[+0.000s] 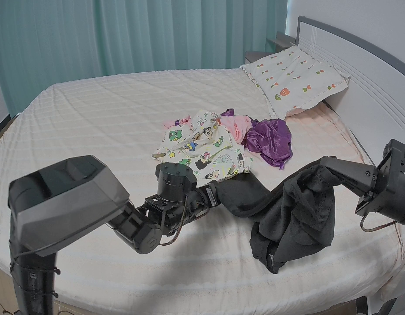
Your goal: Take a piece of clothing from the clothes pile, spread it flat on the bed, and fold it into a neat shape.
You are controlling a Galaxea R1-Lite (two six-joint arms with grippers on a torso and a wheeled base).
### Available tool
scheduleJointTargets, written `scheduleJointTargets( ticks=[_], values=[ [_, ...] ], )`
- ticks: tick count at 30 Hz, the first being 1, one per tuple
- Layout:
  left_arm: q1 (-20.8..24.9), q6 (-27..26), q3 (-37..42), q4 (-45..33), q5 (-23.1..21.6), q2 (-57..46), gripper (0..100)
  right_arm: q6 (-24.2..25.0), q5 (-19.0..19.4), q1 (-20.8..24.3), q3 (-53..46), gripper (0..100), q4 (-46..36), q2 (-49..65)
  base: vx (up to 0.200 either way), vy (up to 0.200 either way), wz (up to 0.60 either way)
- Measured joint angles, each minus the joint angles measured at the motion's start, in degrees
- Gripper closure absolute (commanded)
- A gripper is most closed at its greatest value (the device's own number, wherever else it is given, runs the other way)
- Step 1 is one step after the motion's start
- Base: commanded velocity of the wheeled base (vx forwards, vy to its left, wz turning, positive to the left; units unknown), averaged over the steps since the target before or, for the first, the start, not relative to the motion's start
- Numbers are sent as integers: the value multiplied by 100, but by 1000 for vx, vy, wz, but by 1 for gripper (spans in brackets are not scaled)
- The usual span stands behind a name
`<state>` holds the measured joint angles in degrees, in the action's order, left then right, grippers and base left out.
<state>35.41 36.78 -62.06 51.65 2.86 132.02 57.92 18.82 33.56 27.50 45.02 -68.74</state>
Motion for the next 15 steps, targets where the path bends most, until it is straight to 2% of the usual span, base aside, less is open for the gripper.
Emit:
scheduleJointTargets(
  ticks=[6,15],
  values=[
    [135,72,829,10,-20,-1052,100,0,-174,-324,110,100,33,-388,0,0,0],
    [466,44,1270,-323,222,-2698,100,-30,-1336,-479,1287,100,148,-1209,0,0,0]
  ],
)
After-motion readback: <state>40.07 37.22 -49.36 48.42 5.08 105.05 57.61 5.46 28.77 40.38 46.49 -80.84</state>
